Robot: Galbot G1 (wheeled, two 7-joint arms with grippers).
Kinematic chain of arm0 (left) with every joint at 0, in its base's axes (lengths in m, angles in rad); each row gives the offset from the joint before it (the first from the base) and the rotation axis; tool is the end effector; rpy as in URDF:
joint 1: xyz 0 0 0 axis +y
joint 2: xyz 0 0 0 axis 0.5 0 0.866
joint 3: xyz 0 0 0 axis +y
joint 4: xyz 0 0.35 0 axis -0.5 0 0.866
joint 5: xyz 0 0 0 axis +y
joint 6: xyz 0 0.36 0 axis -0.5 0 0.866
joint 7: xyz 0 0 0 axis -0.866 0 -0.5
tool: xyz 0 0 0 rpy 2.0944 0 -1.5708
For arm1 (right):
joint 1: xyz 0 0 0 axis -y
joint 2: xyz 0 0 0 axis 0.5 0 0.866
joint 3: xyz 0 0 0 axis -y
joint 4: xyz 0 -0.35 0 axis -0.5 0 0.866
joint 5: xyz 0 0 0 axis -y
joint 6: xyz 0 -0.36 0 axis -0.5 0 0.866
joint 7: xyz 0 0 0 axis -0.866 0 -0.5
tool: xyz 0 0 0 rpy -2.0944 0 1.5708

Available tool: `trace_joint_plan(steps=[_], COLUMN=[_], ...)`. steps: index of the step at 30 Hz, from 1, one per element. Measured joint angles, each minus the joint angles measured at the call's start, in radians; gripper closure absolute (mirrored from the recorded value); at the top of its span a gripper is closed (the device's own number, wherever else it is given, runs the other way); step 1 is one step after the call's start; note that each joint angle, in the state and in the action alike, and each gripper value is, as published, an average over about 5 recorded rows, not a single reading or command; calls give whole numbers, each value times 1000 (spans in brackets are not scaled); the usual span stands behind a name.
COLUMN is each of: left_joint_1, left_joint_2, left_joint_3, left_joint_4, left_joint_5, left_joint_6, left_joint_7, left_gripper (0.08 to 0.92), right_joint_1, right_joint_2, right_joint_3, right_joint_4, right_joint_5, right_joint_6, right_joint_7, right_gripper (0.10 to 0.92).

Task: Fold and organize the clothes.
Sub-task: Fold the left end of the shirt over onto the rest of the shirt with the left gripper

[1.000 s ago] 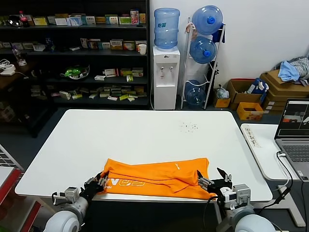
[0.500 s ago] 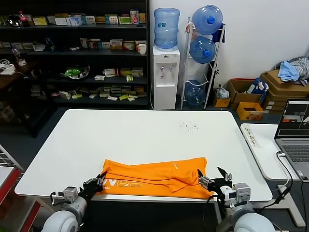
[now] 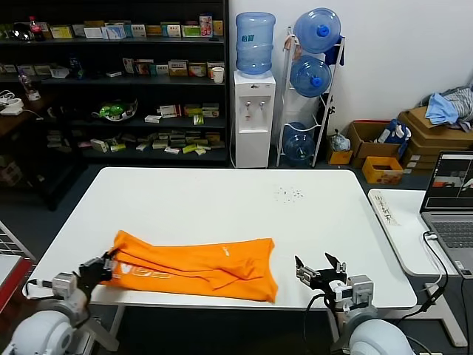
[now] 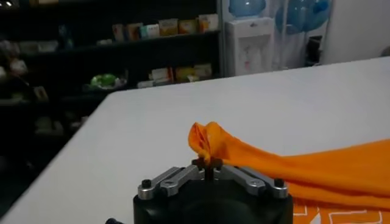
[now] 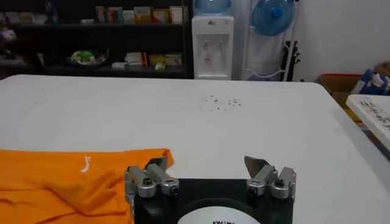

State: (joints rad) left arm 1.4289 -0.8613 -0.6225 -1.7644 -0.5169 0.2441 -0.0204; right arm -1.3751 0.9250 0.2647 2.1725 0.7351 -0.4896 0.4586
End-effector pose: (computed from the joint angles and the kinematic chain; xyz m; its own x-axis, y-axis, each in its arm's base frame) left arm 0.2554 0.2094 -0.3075 -0.9186 -0.0169 0.3948 0.0646 0.9793 0.1921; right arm 0.2193 -0.0273 -0.2462 -0.8689 -0.1358 0.4760 -0.1344 0.9902 0.0373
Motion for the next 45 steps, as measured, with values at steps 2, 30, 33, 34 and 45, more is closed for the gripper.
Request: trace_joint_plan(steps=[2, 30, 33, 34, 45], left_joint_1=[5, 34, 4, -6, -115], left_joint_2=[27, 81, 48, 38, -64], left_joint_3=[-39, -29, 17, 32, 181], left_joint_4=[24, -220, -252, -259, -289], left_joint_5=[30, -331, -400, -418, -489], left_joint_6=[-5, 187, 203, 208, 224], left_joint_7=[5, -169, -199, -208, -267], left_gripper=[873, 873, 873, 873, 873], right_joint_1=[12, 61, 63, 63, 57], right_joint_2=[1, 31, 38, 41, 57], right_joint_3=[-11, -57, -60, -61, -61], right_joint_4=[-6, -61, -67, -68, -75], right_joint_5=[1, -8, -9, -10, -12], right_joint_6=[1, -10, -13, -14, -18], right_joint_7=[0, 15, 20, 22, 29], right_gripper=[203, 203, 203, 203, 203])
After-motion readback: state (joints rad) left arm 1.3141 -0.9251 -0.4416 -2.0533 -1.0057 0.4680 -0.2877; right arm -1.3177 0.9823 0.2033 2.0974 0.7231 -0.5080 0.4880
